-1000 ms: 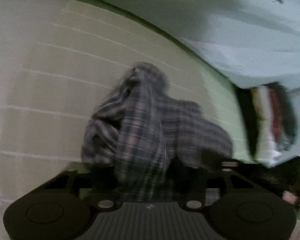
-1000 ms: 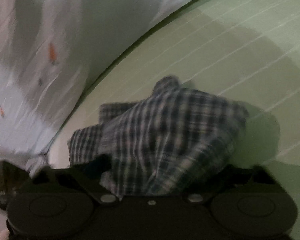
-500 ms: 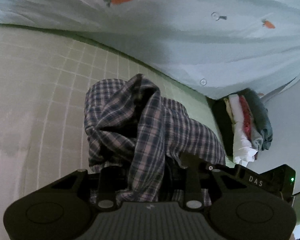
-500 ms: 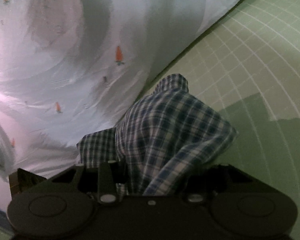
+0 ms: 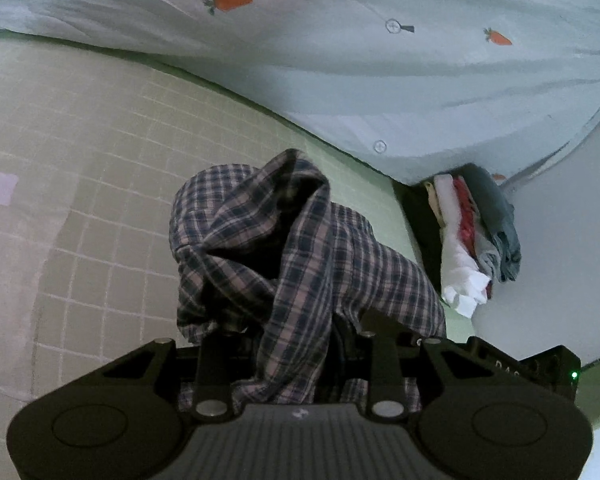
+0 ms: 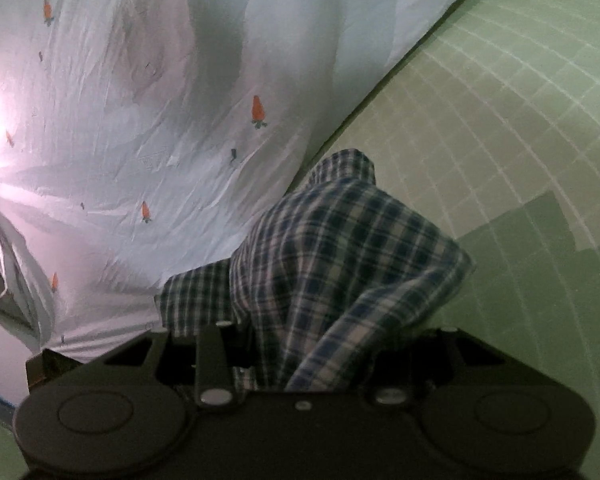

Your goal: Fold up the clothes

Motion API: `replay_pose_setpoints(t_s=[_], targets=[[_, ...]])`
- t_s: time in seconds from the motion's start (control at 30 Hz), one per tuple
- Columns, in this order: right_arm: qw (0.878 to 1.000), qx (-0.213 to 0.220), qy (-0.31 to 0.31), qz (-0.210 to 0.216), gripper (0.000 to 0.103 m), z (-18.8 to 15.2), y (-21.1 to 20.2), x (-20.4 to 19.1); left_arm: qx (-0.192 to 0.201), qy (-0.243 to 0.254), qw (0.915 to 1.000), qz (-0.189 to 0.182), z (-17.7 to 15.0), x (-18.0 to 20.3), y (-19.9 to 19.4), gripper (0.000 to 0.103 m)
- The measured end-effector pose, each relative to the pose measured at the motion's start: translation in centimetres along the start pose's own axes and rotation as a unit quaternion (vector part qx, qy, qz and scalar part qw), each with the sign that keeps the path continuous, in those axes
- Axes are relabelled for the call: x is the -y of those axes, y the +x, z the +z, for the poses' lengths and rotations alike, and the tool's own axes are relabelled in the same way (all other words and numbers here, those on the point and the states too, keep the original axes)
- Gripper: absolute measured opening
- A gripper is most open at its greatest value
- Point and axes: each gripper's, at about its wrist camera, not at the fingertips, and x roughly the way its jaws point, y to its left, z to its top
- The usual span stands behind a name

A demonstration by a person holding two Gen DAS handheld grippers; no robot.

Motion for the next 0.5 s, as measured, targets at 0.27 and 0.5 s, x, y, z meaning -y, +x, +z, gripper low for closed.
replay_pose_setpoints(t_s=[0.27,0.5], targets=[[0.996,0.075,0.019,-0.042,0.043,1.5,-6.4,0.8,-0.06,0.08,0.9928,-0.066,1.9,5.0,3.9,0.033],[0.988,0.139,0.016,-0.057,0.043,5.2,-13.8,3.5,-0.072,0.139,0.9804,-0.12,1.7,13.7,8.8,0.033]])
